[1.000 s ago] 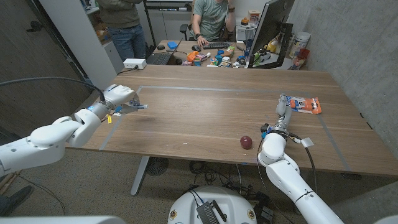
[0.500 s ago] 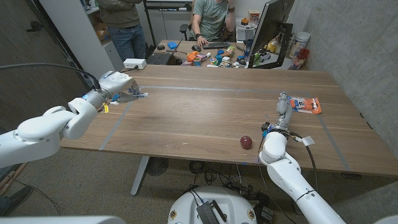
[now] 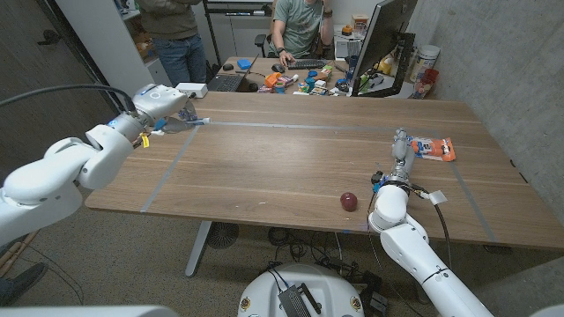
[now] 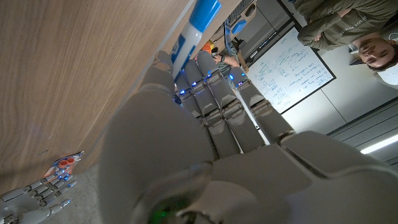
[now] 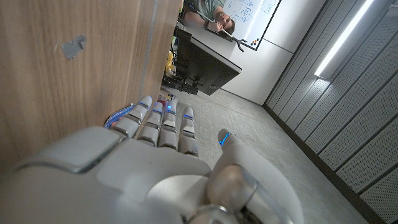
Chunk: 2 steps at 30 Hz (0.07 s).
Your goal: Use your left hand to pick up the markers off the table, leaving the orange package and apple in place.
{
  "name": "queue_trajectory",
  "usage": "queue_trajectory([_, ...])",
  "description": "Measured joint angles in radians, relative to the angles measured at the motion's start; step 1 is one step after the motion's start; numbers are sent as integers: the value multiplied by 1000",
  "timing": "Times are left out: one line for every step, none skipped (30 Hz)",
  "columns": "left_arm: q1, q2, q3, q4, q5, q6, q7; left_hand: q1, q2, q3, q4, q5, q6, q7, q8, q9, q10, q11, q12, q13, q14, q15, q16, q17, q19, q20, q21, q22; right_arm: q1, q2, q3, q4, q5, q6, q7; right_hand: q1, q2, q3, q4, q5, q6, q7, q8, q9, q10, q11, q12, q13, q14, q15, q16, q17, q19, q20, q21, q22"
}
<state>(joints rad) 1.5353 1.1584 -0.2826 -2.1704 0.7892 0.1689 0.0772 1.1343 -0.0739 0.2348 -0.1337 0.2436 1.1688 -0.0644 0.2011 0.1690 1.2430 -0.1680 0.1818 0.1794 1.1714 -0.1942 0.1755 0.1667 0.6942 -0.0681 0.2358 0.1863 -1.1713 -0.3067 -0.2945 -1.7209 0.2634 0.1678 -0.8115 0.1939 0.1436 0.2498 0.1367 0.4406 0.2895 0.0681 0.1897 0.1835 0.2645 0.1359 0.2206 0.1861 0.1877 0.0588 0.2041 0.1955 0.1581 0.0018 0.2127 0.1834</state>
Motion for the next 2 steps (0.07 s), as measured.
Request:
queue_trajectory([-2, -6, -2, -2, 14, -9, -15, 0, 0, 0, 0, 0, 0, 0, 0, 0, 0, 0, 0, 0, 3, 3, 0, 0, 0, 0, 0, 0, -1, -1, 0, -1, 0, 0, 0, 0, 0, 0, 0, 0, 0, 0, 0, 0, 0, 0, 0, 0, 0, 0, 0, 0, 0, 0, 0, 0])
queue_trajectory([-9, -24, -9, -9, 21, -14, -23, 0, 0, 0, 0, 0, 0, 0, 0, 0, 0, 0, 0, 0, 3, 3, 0, 0, 0, 0, 0, 0, -2, -1, 1, -1, 1, 0, 2, 0, 0, 0, 0, 0, 0, 0, 0, 0, 0, 0, 0, 0, 0, 0, 0, 0, 0, 0, 0, 0])
